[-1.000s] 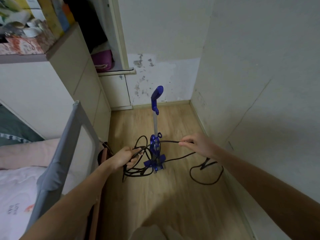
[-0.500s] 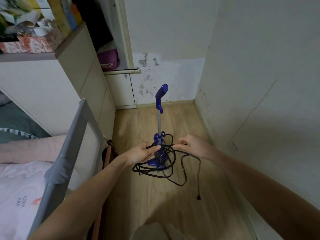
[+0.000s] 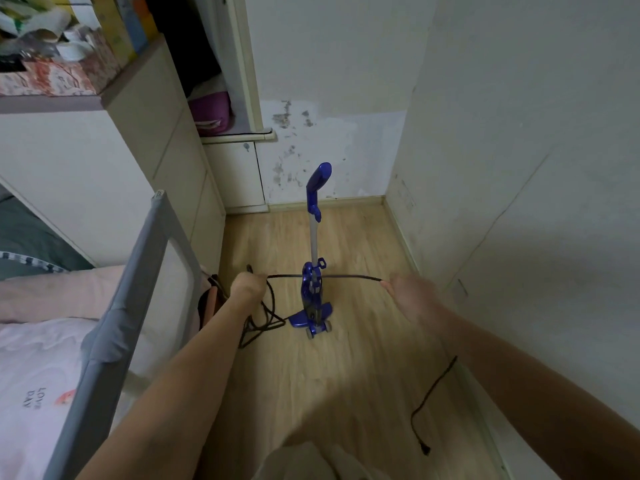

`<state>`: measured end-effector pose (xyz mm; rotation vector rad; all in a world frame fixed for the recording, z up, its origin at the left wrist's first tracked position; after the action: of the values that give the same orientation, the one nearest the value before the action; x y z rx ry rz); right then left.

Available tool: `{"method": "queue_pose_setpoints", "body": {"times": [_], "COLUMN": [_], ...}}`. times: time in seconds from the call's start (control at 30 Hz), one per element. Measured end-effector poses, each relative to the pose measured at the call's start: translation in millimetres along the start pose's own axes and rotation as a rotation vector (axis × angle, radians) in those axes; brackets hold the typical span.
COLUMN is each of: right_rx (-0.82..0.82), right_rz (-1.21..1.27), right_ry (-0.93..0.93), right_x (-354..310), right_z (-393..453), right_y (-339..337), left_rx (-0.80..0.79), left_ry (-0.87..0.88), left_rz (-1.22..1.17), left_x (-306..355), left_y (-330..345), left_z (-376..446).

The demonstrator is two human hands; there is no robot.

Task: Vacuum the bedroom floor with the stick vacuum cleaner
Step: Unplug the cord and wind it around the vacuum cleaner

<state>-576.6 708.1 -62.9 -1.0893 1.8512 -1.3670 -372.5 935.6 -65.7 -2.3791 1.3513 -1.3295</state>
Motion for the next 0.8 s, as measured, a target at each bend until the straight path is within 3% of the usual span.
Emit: {"method": "queue_pose_setpoints", "body": {"times": [0.17,0.27,0.37,0.5,0.6,0.67,0.8], "right_rx": [-0.150,-0.288,-0.214,-0.183,-0.143,-0.088,-0.073], "right_rz": [-0.005,-0.161,-0.066,0.398,0.553,0.605,0.749], "right_ry": [-0.184,-0.395,-0.590,-0.610,-0.601,-0.561,-0.503], "right_x": [-27,-53,-66,-70,-74,-72,-48], "right_z": [-1,-15,-19,-17,-17,-14,-9], "right_y": [-20,-37,-50,-65,-70,-70,-74], "left_rx": [-0.429,-0.585,-0.572,-0.489,-0.545,-0.609,-0.674], "left_ry": [0.051,0.178,0.309,0.493,0.634,0.642,0.465], "left_rz": [-0.554,-0.600,-0.386,-0.190,-0.080,-0.086,-0.344], "left_x": [9,25,34,32,34,33,24], "left_y": [10,15,27,39,48,50,31], "left_z": [-18,-33,-42,-55,-71,-72,-55]}}
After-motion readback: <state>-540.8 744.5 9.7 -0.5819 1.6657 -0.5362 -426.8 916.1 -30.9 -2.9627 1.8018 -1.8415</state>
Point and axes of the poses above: each hand's wrist, its own z-axis towards the middle knuckle, its own y-axis out of the palm, x = y × z, the point moved 1 cm from there along z, towards the middle knuckle, and after that the axes turned 10 degrees about -x, right-handed, at the moved point
